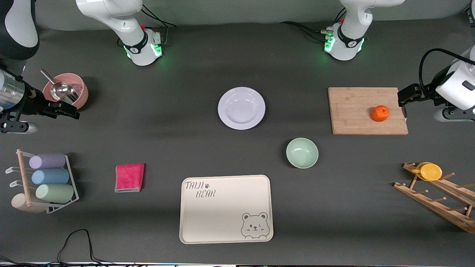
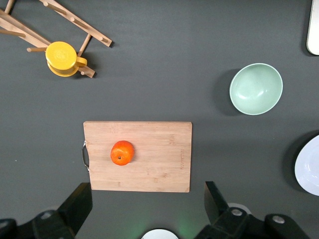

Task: Place orange and plate with both arms
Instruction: 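Move the left gripper toward the orange while the right gripper reaches forward, then lower the left gripper over the orange and close it, then lift the orange with the left gripper and carry it toward the plate, then lower the orange onto the white plate and open the left gripper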

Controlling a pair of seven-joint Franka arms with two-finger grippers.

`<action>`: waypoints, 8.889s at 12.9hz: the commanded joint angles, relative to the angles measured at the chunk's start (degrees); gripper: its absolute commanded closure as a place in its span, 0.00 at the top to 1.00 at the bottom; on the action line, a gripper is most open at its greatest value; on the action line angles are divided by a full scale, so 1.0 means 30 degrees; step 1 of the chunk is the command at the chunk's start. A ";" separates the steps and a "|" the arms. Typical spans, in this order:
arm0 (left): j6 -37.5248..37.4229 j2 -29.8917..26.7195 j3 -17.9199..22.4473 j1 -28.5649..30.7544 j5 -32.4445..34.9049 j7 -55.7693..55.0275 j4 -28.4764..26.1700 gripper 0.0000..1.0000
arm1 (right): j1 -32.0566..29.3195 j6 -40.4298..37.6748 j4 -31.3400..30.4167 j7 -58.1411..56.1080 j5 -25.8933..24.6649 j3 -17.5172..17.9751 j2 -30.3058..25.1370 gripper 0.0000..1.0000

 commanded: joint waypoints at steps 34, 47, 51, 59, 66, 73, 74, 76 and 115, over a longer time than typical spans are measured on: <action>0.9364 -0.4159 0.1463 0.3255 0.1294 0.5204 -1.6281 1.00 | 0.2366 0.3508 -0.3917 -0.0298 0.8454 -0.1002 0.0609 1.00; 1.9069 0.0295 0.1463 0.4662 0.1294 0.5148 -2.0212 1.00 | -0.1763 0.4888 -0.4620 -0.0327 1.1204 0.4008 0.1780 1.00; 1.9069 0.0325 0.1434 0.4603 0.1147 0.5118 -2.0183 1.00 | -0.1794 0.5093 -0.5234 -0.0327 1.3346 0.4008 0.1928 1.00; 1.9011 0.0384 0.1434 0.4486 0.1118 0.5118 -2.0008 0.00 | -0.1735 0.5738 -0.6522 -0.1054 1.4846 0.4038 0.1899 1.00; 1.3960 -0.0787 0.1287 0.4311 0.1147 0.5029 -1.7410 0.00 | -0.1530 0.5855 -1.0562 -0.5683 1.8971 0.4359 0.1401 1.00; 0.1033 -0.2163 0.0059 0.3988 0.1031 0.4913 -0.7245 0.00 | -0.1530 0.7726 -1.2002 -0.8589 2.2611 0.5882 0.1869 1.00; 0.0297 -0.2600 -0.0175 0.3988 0.0769 0.4884 -0.6480 0.00 | -0.1240 0.8078 -1.2294 -0.8850 2.2872 0.5970 0.1811 1.00; -0.0293 -0.4005 -0.0877 0.3959 0.0067 0.4157 -0.6471 0.00 | -0.0798 0.8578 -1.3229 -1.1474 2.5029 0.5942 0.1868 1.00; 1.6058 1.0143 -1.1281 -0.5711 0.3960 -2.3300 -0.5888 1.00 | -0.0007 1.4351 -1.3088 -2.4614 3.8222 1.1418 0.7904 0.99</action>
